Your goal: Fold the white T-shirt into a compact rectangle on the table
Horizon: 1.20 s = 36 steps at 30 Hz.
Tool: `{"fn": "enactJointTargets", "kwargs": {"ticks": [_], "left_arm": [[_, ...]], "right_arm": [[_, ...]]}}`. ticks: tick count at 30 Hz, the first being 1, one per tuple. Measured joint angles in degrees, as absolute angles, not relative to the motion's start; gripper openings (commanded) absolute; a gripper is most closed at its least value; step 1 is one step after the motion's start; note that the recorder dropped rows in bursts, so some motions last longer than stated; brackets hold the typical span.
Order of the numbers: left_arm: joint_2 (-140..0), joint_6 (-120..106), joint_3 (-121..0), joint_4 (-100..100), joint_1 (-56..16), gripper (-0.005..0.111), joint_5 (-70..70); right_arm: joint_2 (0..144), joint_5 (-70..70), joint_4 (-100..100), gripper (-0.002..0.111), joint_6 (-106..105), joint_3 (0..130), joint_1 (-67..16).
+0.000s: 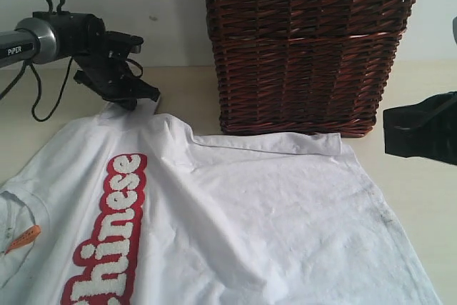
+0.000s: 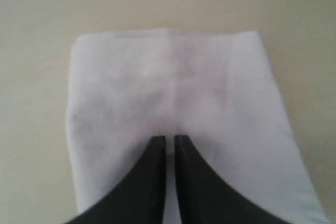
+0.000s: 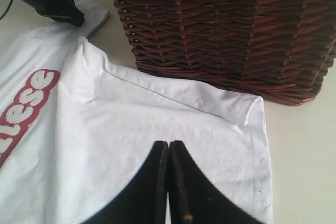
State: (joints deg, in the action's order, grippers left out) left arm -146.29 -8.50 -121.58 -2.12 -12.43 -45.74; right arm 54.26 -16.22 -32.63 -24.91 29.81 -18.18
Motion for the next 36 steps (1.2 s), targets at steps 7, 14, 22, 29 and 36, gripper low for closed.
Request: {"fn": "enactJointTargets", "kwargs": {"ticks": [7, 14, 22, 29, 36], "left_arm": [[-144.74, 0.00, -125.65, 6.22, -12.21, 0.038, -51.69], [-138.14, 0.71, -126.05, 4.97, -11.92, 0.020, -64.80], [-125.83, 0.00, -106.08, 1.33, -11.92, 0.000, -68.21], [-111.48, 0.00, -75.15, 0.98, -11.92, 0.000, -54.26], [-113.93, 0.44, -63.28, 0.58, -11.68, 0.000, -43.88]], "right_arm": [[54.60, -16.22, -32.63, 0.000, -25.12, 29.81, -18.18], [54.60, -16.12, -32.63, 0.000, -25.12, 29.81, -18.18], [54.60, -16.12, -32.63, 0.000, -25.12, 29.81, -18.18], [54.60, -16.12, -32.74, 0.000, -25.12, 29.81, -18.18], [54.60, -16.23, -33.36, 0.000, -25.12, 29.81, -18.18]]}}
